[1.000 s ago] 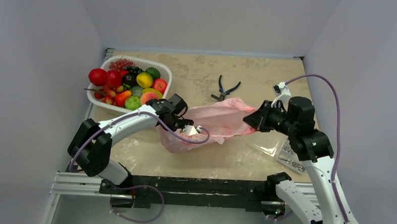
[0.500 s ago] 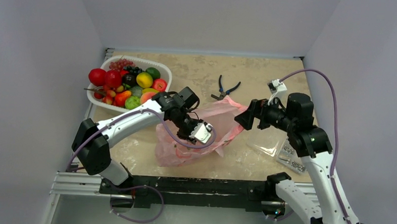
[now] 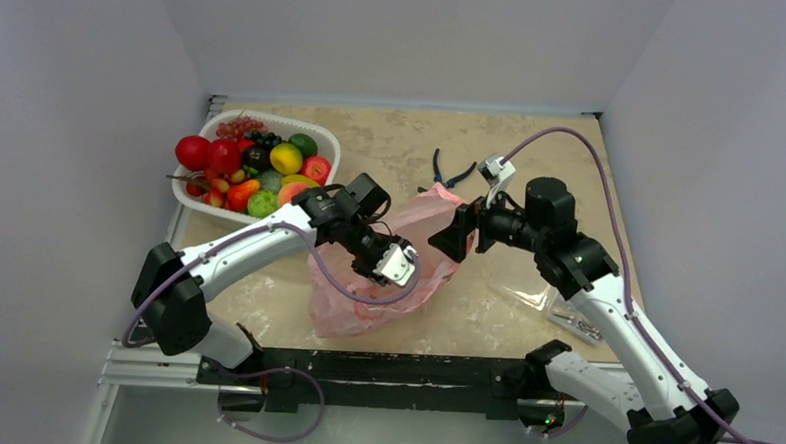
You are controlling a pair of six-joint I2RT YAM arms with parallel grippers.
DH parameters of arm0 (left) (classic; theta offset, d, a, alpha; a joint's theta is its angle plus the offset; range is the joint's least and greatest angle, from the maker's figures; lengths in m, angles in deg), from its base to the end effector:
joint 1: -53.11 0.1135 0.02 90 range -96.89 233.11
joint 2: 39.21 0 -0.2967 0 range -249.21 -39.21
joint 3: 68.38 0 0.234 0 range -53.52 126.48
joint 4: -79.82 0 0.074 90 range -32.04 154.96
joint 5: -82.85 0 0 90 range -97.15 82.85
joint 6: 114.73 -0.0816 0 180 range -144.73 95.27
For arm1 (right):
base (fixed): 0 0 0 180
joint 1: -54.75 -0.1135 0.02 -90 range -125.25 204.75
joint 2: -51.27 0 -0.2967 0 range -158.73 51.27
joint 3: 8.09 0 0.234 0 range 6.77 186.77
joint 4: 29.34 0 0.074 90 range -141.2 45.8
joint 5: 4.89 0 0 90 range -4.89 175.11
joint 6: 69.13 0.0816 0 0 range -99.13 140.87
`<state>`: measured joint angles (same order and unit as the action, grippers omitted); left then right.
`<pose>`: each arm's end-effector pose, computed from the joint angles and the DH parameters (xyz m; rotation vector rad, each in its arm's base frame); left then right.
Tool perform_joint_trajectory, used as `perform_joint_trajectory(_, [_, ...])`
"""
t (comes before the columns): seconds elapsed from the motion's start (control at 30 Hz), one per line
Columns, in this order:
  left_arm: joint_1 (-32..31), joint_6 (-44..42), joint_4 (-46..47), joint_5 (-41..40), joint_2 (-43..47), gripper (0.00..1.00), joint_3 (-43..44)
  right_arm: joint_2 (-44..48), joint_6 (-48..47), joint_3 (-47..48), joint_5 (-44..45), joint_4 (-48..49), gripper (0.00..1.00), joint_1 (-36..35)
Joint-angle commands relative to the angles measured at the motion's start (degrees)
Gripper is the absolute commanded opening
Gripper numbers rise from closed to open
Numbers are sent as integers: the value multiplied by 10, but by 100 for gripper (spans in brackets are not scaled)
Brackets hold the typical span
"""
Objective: Place the fake fruits into the plastic bag and tie a complex knot
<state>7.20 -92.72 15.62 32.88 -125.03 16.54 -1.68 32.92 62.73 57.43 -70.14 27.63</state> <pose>0.1639 -0.2447 0.2819 2.1890 1.1861 -0.7823 0.1595 0.1243 0.3651 -0.5894 1.9511 0.9138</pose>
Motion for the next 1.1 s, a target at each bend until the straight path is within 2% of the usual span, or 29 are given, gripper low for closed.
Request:
perform_joint_trajectory(0.0, [-5,6,35,28,38,45,-13,-19,-9,-24,19,105,94,-7])
perform_joint_trajectory(0.03, [-5,16,40,28,43,47,-11,-24,-6,-27,31,111,78,-7])
perform_joint_trajectory(0.1, [-4,77,78,26,61,54,-4,-29,3,-21,55,110,32,-7])
perform_joint_trajectory(0.13, [-1,119,103,23,73,57,1,-27,6,-14,68,105,16,-7])
perform_joint_trajectory(0.17, [-1,159,132,9,84,59,6,-23,6,-9,74,98,6,-7])
perform_joint_trajectory(0.2, [-1,211,166,-15,97,61,11,-15,3,0,79,88,0,-8])
perform_joint_trajectory(0.27, [-1,305,207,-55,121,62,37,-4,2,18,100,61,0,-10])
perform_joint_trajectory(0.37, [4,398,212,-90,147,65,76,19,-8,38,132,21,0,-13])
perform_joint_trajectory(0.5, [42,514,231,-99,189,80,97,48,-40,51,203,-20,0,-16])
perform_joint_trajectory(0.53, [56,543,227,-102,193,83,106,52,-46,52,233,-29,0,-16])
perform_joint_trajectory(0.67, [143,632,144,-120,187,97,166,62,-53,55,249,-56,0,-16])
perform_joint_trajectory(0.77, [226,635,43,-163,164,99,211,61,-45,39,255,-57,0,-16])
perform_joint_trajectory(0.87, [288,592,-43,-223,145,100,220,64,-41,27,252,-51,0,-16])
perform_joint_trajectory(1.03, [385,557,-124,-217,120,100,199,71,-40,17,249,-55,0,-14])
perform_joint_trajectory(1.07, [389,546,-134,-226,112,99,195,72,-40,14,246,-55,0,-14])
